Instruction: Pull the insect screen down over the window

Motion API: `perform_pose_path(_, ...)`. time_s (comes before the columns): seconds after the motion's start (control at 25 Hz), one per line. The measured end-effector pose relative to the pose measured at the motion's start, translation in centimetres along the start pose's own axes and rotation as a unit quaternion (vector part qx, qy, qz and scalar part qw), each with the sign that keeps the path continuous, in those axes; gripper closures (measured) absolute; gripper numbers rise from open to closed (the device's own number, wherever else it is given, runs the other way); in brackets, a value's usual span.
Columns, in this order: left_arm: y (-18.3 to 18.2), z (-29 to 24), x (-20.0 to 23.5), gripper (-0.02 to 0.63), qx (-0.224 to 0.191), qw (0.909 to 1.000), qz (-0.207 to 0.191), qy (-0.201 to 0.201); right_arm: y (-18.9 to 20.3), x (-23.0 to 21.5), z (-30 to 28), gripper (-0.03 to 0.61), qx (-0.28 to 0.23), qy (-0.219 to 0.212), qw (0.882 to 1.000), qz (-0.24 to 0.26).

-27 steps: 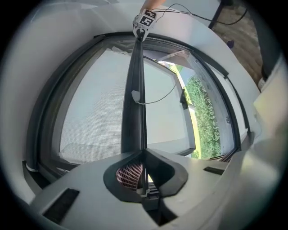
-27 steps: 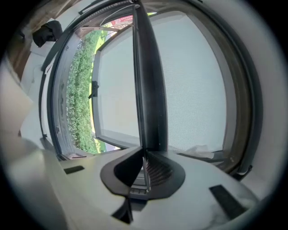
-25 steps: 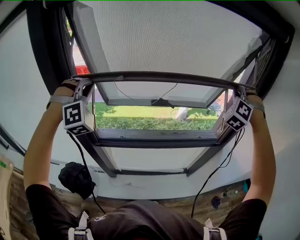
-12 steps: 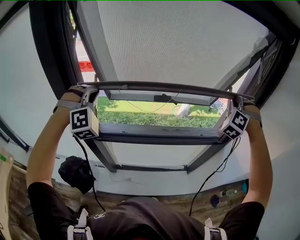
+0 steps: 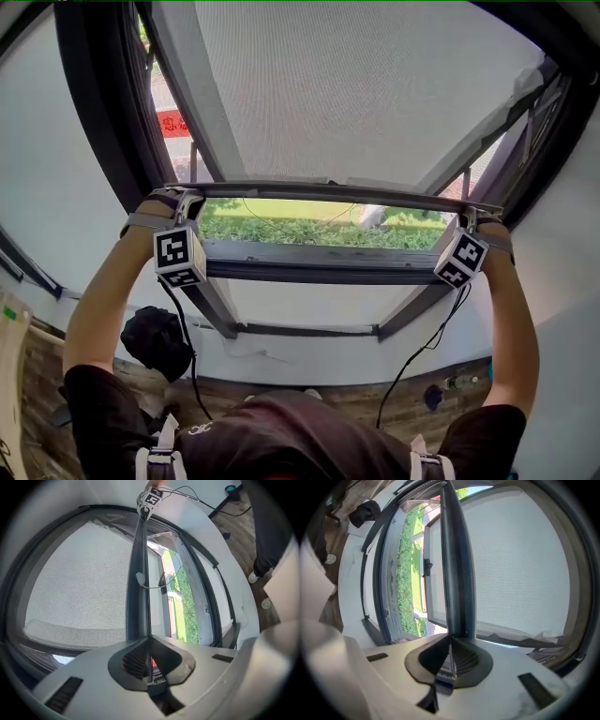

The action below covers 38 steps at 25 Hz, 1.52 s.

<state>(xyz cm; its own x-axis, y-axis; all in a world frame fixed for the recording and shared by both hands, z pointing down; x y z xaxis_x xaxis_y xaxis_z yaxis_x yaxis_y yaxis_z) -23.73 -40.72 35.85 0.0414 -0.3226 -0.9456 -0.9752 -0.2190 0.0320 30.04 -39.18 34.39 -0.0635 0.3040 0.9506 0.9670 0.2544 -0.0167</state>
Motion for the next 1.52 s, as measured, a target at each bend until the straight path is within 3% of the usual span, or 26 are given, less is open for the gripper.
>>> perform_pose_path(0.56,0.4,-3.9,-10.0,0.583,0.007,0.9936,0.023,0.111,-0.2,10.3,-3.5,0.552,0.009,-0.097,0.995,0.015)
perform_pose_path(0.96,0.6,-6.2,-16.8,0.583,0.018,0.9859,0.040,0.161,-0.2,17.2,-5.5,0.552,0.017,-0.140,0.990,0.018)
perform_pose_path(1.52,0.7,-7.9,-20.4,0.583,0.029,0.9826,0.051,0.176,-0.5,20.5,-7.5,0.551,0.030,-0.154,0.988,0.018)
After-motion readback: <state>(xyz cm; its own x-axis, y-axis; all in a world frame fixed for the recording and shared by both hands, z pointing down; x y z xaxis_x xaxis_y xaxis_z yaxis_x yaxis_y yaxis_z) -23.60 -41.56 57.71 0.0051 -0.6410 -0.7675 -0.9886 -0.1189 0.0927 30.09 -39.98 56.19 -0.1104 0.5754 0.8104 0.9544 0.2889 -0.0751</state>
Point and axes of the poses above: the fingertips, and each gripper's own axes: z backward along the fingers, x to its left, y out of its underside, the point moved 4 cm from there along z, backward along the fingers, and after that the axes turned 8 degrees about -x, right-handed, at the moved point
